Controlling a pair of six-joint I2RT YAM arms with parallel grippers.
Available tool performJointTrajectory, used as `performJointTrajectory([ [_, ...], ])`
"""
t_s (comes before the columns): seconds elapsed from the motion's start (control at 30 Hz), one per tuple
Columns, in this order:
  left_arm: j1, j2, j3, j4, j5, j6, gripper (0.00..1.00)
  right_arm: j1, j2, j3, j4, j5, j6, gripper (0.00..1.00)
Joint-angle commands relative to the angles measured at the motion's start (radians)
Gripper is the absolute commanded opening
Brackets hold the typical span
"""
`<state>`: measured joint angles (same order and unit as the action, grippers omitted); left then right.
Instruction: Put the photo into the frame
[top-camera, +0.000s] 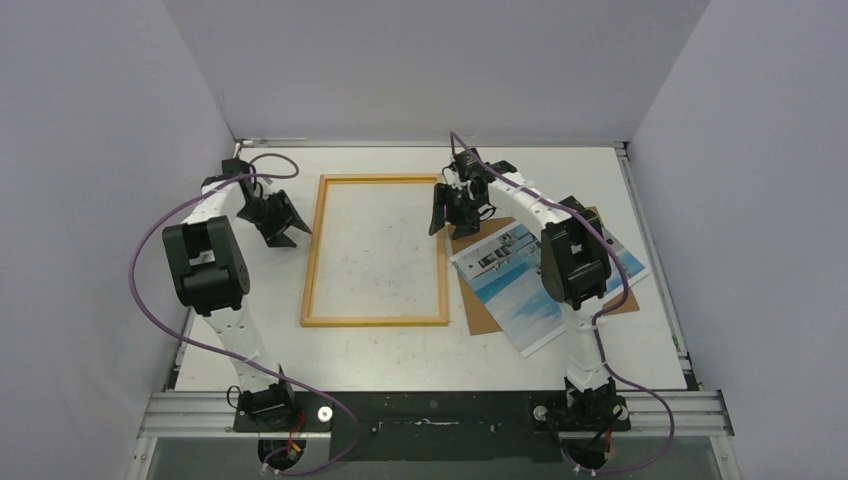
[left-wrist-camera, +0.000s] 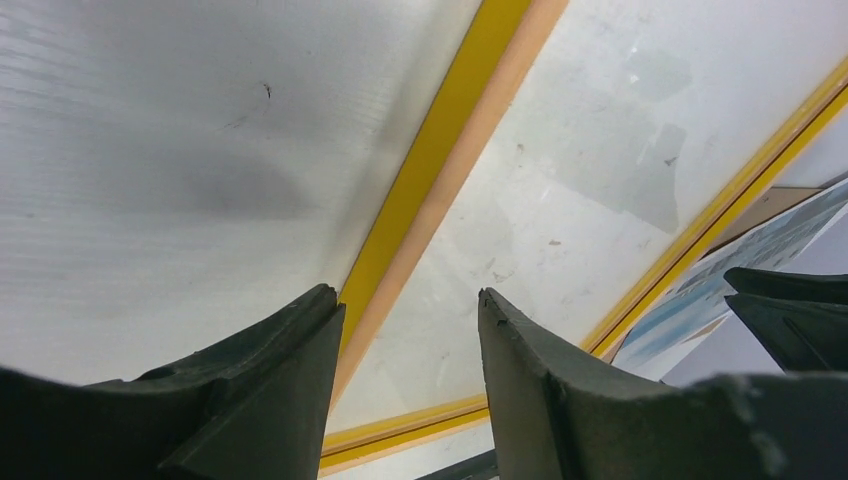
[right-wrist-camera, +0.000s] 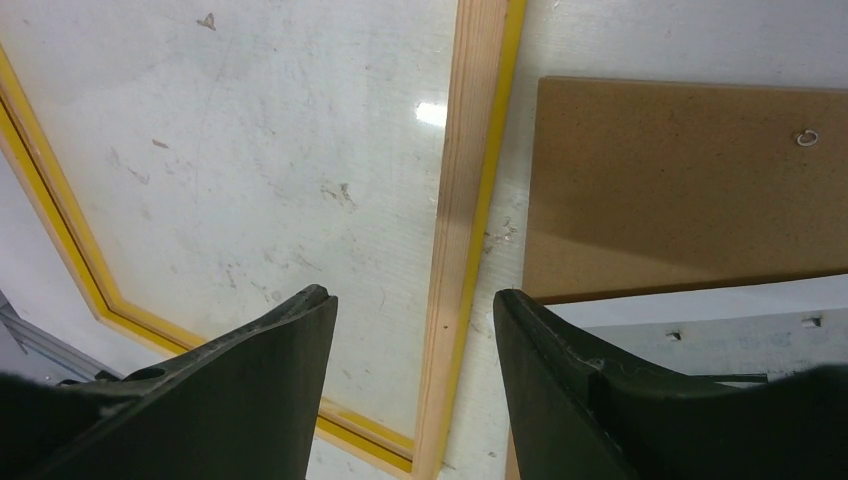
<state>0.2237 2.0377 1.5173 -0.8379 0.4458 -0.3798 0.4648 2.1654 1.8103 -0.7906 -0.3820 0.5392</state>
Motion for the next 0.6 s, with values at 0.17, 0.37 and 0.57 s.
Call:
performJointTrajectory([
  [0.17, 0.018, -0.281, 0.085, -0.055, -0.189, 0.035, 0.86, -0.052, -0.193, -0.076, -0.047, 0.262, -0.029, 0.61],
  [0.37, 0.077, -0.37, 0.064, -0.033, -0.166, 0.01, 0.97, -0.058, -0.244, -0.164, -0.105, 0.424, -0.091, 0.62],
  [0.57, 0.101, -0.429, 0.024, 0.031, -0.212, -0.026, 0.97, -0.032, -0.257, -0.194, -0.149, 0.534, -0.066, 0.59],
])
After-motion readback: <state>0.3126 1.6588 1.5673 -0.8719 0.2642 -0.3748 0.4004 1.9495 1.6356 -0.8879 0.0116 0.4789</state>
